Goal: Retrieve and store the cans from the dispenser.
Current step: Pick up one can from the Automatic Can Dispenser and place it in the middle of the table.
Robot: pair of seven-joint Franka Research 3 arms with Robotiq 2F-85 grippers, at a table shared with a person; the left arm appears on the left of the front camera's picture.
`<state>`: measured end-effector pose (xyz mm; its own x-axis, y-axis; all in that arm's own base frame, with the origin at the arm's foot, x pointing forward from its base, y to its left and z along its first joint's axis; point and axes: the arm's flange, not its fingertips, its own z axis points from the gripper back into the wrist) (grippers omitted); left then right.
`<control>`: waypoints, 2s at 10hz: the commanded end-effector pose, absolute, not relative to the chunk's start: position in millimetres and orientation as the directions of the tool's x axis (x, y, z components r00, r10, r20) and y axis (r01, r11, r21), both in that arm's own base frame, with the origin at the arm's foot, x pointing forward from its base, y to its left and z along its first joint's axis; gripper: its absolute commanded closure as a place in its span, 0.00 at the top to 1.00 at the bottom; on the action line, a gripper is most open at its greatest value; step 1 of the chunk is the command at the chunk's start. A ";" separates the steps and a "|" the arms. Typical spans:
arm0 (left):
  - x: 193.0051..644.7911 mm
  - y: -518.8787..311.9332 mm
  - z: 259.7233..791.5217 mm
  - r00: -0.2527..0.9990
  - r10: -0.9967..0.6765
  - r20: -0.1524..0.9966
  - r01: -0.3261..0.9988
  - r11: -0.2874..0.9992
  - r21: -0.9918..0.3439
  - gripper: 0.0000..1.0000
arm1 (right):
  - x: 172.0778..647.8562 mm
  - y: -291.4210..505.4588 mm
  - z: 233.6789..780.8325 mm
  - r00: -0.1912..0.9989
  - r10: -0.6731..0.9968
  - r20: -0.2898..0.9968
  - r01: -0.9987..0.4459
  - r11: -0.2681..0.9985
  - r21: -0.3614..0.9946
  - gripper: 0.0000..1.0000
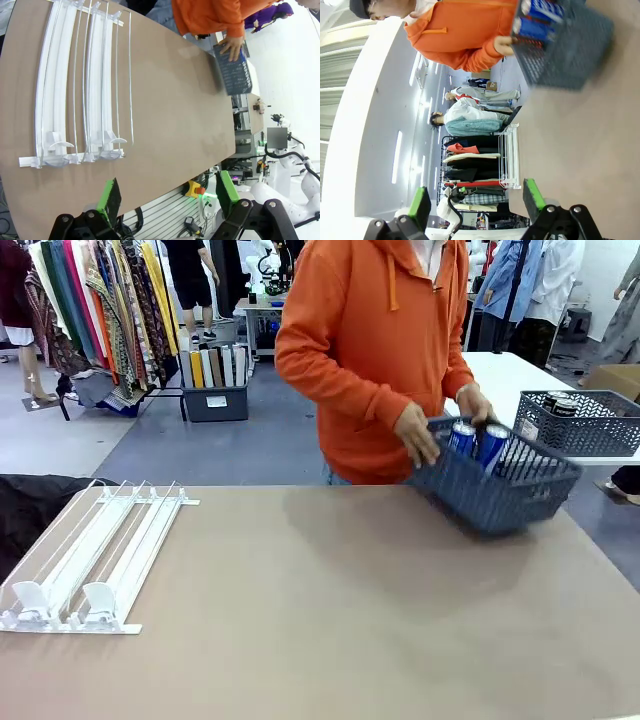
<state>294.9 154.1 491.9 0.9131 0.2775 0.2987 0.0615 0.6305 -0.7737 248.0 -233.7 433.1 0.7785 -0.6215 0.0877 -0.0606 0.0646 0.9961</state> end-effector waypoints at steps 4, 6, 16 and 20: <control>295.2 154.3 491.4 0.912 0.279 0.301 0.068 0.621 -0.781 1.00 | 249.6 -235.0 437.5 0.774 -0.626 0.093 -0.078 0.052 0.996 1.00; 295.2 154.3 491.4 0.912 0.279 0.301 0.068 0.621 -0.781 1.00 | 249.6 -235.0 437.5 0.774 -0.626 0.093 -0.078 0.052 0.996 1.00; 295.2 154.3 491.4 0.912 0.279 0.301 0.068 0.621 -0.781 1.00 | 249.6 -235.0 437.5 0.774 -0.626 0.093 -0.078 0.052 0.996 1.00; 295.2 154.3 491.4 0.912 0.279 0.301 0.068 0.621 -0.781 1.00 | 249.6 -235.0 437.5 0.774 -0.626 0.093 -0.078 0.052 0.996 1.00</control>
